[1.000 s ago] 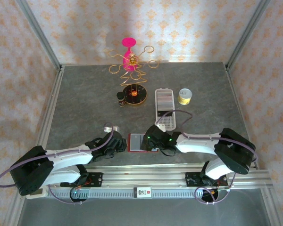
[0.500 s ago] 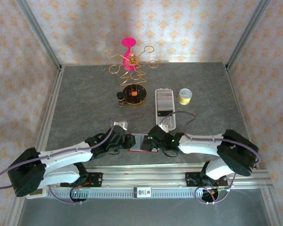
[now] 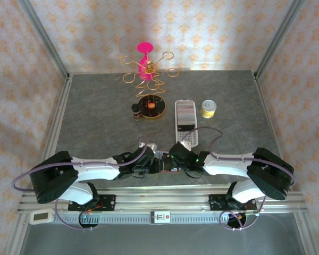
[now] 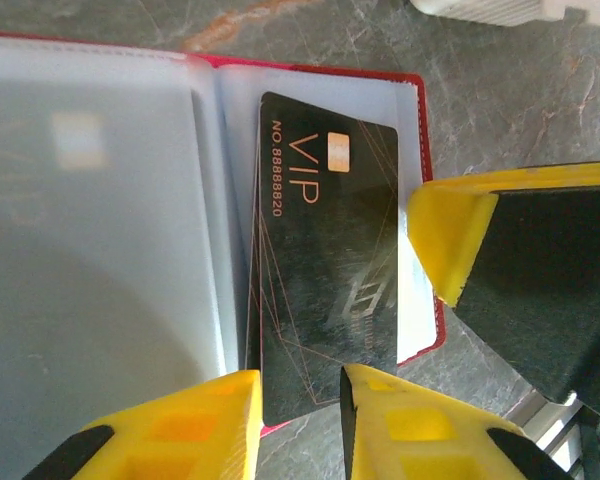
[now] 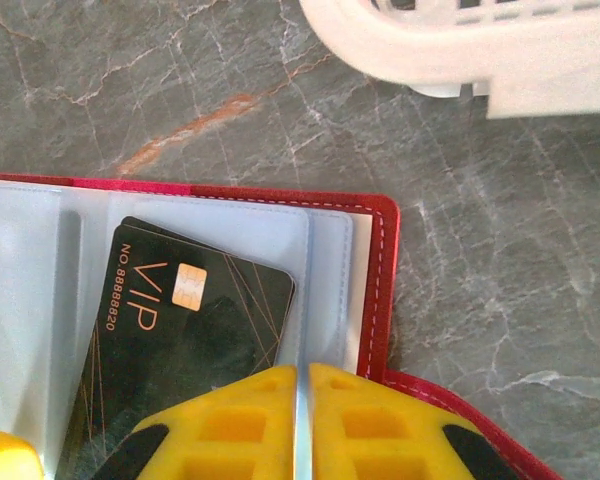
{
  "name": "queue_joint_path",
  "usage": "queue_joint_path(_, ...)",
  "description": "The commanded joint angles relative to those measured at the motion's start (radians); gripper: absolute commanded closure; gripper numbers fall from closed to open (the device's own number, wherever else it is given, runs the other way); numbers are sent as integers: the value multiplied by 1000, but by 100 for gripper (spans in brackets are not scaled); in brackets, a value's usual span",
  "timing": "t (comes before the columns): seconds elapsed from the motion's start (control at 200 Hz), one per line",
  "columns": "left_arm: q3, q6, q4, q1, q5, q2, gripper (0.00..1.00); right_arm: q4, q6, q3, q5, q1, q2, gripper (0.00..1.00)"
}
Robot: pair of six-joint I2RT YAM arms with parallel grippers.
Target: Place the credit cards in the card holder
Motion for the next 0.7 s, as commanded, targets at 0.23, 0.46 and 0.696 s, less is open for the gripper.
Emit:
queue_joint_path(0.23, 38, -18, 13, -29, -52, 63, 72, -20, 17, -29, -4, -3, -9, 88)
queue_joint_path(0.46, 27, -21, -22, -30, -83, 21, 72, -17, 19, -32, -4, -3, -7, 88)
queue_joint_path(0.696, 8, -28, -31, -30, -95, -10, 72, -10, 17, -31, -7, -3, -2, 88)
